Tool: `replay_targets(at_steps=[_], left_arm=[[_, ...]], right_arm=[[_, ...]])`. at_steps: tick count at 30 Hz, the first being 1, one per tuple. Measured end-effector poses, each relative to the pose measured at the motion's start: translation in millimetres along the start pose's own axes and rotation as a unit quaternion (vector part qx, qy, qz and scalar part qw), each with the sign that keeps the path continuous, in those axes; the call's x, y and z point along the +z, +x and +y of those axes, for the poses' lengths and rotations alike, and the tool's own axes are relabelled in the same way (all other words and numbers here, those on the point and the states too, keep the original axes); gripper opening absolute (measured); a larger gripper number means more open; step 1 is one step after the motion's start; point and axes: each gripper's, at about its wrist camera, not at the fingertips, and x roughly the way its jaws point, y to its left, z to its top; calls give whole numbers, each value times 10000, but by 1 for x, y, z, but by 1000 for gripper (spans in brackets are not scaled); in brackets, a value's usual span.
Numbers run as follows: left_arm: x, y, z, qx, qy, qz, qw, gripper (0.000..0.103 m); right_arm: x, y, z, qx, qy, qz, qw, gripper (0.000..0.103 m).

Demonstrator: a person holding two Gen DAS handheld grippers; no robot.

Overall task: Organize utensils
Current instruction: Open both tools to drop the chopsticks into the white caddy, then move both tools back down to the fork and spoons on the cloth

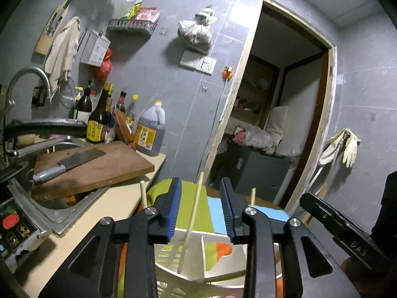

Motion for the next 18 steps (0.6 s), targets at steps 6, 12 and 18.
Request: replay_targets(at_steps=[6,12,18], left_arm=[[8,-14,-15,40,109,-171,9998,57],[12,-27,-31,-20,150,-350,9993,84],[9,-38,-52,-64,274,-542,9981,100]], right_arm=[[11,-22,3,-284,-144,-645,9974,67],[25,-50,-9,-631,-81,-1101,9919,94],[27,-79,-26,-1102,-215,-1123,9873,103]])
